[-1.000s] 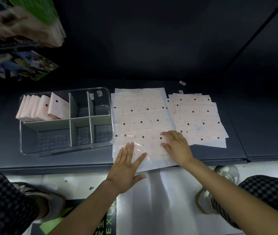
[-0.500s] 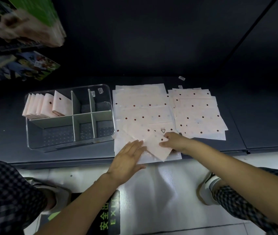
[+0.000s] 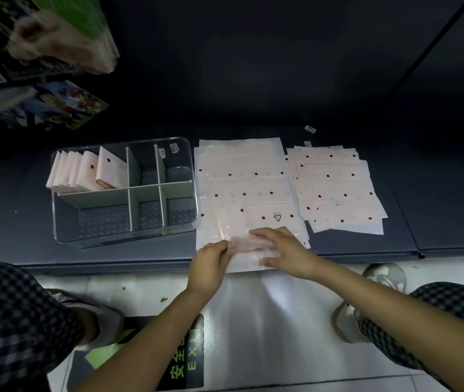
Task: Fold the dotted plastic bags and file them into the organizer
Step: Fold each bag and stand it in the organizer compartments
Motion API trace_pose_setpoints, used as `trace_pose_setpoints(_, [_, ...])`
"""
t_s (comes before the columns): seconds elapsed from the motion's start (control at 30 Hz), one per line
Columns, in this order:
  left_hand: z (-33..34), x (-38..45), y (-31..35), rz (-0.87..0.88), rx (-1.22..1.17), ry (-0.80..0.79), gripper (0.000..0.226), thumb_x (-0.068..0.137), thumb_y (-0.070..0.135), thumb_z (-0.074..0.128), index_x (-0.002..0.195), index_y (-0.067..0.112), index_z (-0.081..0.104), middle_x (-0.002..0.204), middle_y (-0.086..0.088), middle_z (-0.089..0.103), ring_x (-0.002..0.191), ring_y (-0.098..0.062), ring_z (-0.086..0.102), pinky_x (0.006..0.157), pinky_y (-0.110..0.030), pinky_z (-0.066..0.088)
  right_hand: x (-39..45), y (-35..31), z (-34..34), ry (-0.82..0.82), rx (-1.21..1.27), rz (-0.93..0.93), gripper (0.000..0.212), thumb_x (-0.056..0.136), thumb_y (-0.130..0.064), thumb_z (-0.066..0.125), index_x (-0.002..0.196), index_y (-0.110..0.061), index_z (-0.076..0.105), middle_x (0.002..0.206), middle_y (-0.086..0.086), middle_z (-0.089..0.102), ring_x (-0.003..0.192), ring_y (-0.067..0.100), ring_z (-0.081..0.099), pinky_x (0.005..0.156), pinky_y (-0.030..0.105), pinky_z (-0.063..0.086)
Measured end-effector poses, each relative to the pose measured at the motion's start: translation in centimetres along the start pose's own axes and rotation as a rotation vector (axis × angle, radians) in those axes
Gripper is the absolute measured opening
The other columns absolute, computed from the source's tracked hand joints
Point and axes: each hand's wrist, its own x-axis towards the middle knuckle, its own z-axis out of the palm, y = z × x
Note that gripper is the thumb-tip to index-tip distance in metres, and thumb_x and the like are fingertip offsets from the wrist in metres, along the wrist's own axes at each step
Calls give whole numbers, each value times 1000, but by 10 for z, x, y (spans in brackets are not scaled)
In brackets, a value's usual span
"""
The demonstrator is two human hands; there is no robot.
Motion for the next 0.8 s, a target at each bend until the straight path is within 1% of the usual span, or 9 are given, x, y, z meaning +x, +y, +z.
trace_pose_setpoints(0.1, [0,6,3,-150,-176,45,23,93,17,58,72,18,49,52,8,46,51,-9,40,56,-28,33,20,-9,11,148,103,73,7,88,-23,63,94,-18,62,87,-1,62,91,18,50,76,20,42])
trace_pose_setpoints(0.17, [0,7,7,-225,-291,95,6,92,13,59,98,14,57,63,8,53,60,-8,47,63,-27,40,33,-13,11,237,140,140,27,91,-24,61,68,-24,46,65,-6,50,72,18,46,56,15,33])
trace_pose_setpoints(0.2, [0,5,10,-243,-301,128,22,92,11,59,114,13,55,76,5,57,70,-11,53,69,-27,44,38,-15,11,252,143,173,32,91,-25,60,66,-25,41,64,-7,47,71,17,45,54,16,31])
trace_pose_setpoints(0.3, [2,-5,8,2,-28,213,41,88,9,61,128,12,51,114,-3,56,102,-18,53,87,-31,45,49,-17,11,256,127,248,28,91,-27,60,68,-23,44,70,-5,51,73,16,47,56,19,32])
trace_pose_setpoints(0.43, [11,-18,1,468,473,47,52,77,24,75,124,8,60,129,-9,59,117,-25,57,98,-40,46,54,-18,9,242,110,281,18,90,-27,61,88,-9,59,81,1,59,79,16,52,67,26,38])
trace_pose_setpoints(0.53, [17,-23,-10,386,712,-63,72,85,51,59,139,6,44,146,-12,41,136,-24,37,110,-47,32,52,-22,10,371,181,249,21,90,-23,61,105,-9,60,93,-2,60,85,12,54,81,27,43])
trace_pose_setpoints(0.63, [20,-24,-25,373,833,-172,80,94,60,31,148,6,8,156,-14,7,144,-26,0,115,-50,3,49,-31,10,628,405,115,14,91,-9,56,104,-10,61,95,-2,62,76,0,55,77,12,45])
trace_pose_setpoints(0.7, [21,-23,-28,360,870,-212,83,93,62,25,148,5,-2,156,-15,-3,143,-28,-8,114,-51,-5,53,-38,9,492,594,63,15,91,-4,53,102,-9,62,93,5,66,73,2,59,74,9,46])
trace_pose_setpoints(0.8, [23,-22,-28,321,845,-269,85,93,63,21,144,9,-20,154,-14,-19,140,-29,-22,110,-52,-18,63,-49,10,78,693,93,21,95,-4,50,113,-3,59,102,13,65,83,14,63,80,17,52])
